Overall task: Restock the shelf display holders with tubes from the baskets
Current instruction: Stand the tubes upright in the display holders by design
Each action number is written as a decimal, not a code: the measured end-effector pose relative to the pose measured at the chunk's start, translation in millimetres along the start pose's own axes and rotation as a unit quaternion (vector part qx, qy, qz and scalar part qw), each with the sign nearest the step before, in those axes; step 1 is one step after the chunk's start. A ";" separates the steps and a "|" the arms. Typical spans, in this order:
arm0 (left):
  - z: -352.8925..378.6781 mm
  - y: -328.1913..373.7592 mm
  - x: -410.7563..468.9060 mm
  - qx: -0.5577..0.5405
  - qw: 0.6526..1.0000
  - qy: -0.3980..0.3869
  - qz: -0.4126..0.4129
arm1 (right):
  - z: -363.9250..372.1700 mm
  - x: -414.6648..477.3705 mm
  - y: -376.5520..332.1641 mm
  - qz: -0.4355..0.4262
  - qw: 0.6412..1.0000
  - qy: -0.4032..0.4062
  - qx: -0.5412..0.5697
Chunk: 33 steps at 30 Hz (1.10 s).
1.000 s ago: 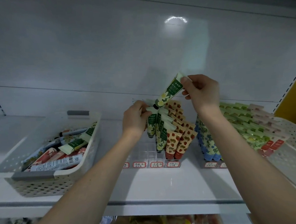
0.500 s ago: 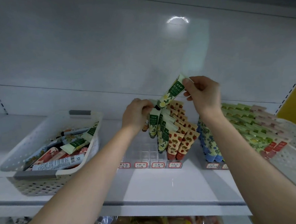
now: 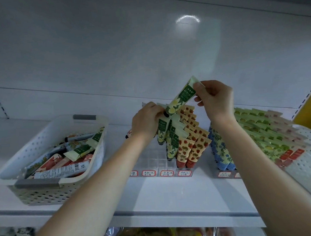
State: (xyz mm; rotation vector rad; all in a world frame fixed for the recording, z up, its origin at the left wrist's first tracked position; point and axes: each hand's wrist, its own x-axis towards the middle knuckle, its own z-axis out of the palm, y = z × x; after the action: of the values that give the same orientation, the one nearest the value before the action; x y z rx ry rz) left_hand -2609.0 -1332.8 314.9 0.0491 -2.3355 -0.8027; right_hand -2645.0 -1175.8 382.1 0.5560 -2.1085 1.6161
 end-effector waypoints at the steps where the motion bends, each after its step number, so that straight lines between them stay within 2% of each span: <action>1: 0.6 0.2 0.1 -0.001 1.000 0.001 -0.004 | -0.3 0.2 0.1 0.001 1.000 -0.002 -0.001; 12: 0.0 1.1 -2.1 -0.008 0.999 -0.019 -0.045 | -1.1 -2.8 -1.1 0.003 1.000 -0.007 -0.002; 18: -7.6 0.8 -7.6 -0.061 0.996 0.014 -0.057 | -0.8 -9.7 -5.9 -0.014 0.999 -0.033 -0.026; 26: -14.2 -12.1 -34.9 -0.153 0.974 0.122 -0.111 | 20.1 -39.1 5.1 -0.087 0.974 -0.126 -0.167; 33: -20.8 -23.6 -61.3 -0.222 0.942 0.165 -0.190 | 41.6 -52.9 31.8 -0.183 0.932 -0.072 -0.303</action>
State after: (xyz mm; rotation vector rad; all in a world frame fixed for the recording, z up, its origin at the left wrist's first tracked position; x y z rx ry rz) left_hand -2552.5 -1348.6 278.6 0.4150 -1.8058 -1.3817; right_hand -2622.3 -1205.4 317.7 0.8008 -2.2792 0.6843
